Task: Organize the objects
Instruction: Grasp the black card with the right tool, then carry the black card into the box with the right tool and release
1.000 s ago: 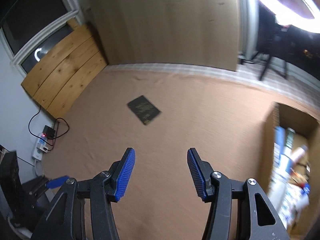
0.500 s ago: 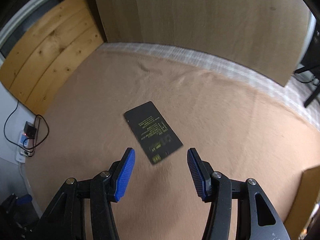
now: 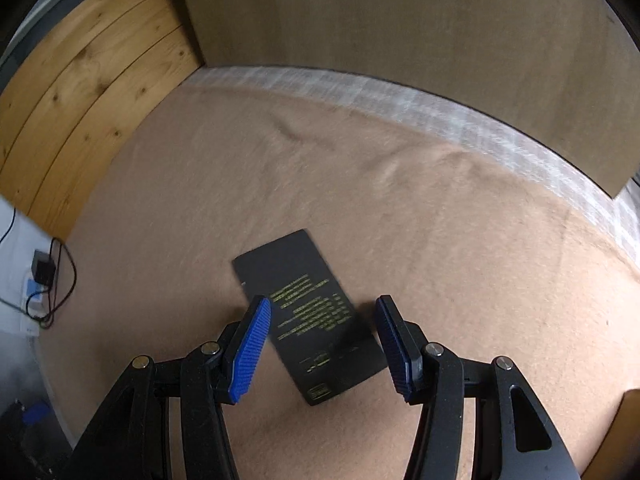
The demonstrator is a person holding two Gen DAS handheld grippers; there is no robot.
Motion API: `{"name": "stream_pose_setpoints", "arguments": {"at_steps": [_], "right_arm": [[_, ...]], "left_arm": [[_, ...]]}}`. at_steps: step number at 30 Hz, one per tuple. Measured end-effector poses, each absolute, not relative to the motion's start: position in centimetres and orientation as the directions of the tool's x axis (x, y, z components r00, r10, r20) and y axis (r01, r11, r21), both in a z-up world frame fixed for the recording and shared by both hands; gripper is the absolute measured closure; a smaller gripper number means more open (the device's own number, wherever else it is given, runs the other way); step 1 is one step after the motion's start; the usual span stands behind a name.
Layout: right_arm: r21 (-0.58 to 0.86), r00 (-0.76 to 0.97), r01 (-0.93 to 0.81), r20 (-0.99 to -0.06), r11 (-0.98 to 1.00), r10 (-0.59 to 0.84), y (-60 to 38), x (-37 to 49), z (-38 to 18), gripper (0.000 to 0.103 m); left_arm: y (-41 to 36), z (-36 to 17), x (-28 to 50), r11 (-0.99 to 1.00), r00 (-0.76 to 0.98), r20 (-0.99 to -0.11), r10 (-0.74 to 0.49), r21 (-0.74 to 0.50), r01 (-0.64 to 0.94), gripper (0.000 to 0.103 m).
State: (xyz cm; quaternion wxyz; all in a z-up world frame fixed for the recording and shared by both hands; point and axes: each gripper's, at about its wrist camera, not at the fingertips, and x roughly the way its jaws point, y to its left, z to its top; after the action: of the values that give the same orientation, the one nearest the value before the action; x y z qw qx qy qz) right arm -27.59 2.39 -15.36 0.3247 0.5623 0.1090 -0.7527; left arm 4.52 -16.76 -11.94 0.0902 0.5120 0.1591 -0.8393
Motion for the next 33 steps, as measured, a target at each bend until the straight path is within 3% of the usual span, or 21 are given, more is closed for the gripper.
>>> {"name": "stream_pose_setpoints", "arguments": {"at_steps": [9,21,33], "right_arm": [[-0.017,-0.224,0.745,-0.948,-0.667,-0.226,-0.4,-24.1,-15.7,0.056],[0.027,-0.232,0.690,-0.938,-0.724,-0.256,2.6,-22.3,-14.8,0.058],[0.101,-0.371,0.494,-0.874,-0.864,-0.315,14.4,-17.3,-8.6,0.058]], "left_arm": [[-16.1,-11.8,3.6,-0.933,-0.462,-0.887,0.021,-0.183,0.309,0.029],[-15.0,-10.7,2.9,-0.942,-0.482,-0.876,0.023,-0.180,0.284,0.029],[-10.5,-9.9,-0.3,-0.968,-0.501,-0.861,0.085,-0.190,0.162,0.029]]}}
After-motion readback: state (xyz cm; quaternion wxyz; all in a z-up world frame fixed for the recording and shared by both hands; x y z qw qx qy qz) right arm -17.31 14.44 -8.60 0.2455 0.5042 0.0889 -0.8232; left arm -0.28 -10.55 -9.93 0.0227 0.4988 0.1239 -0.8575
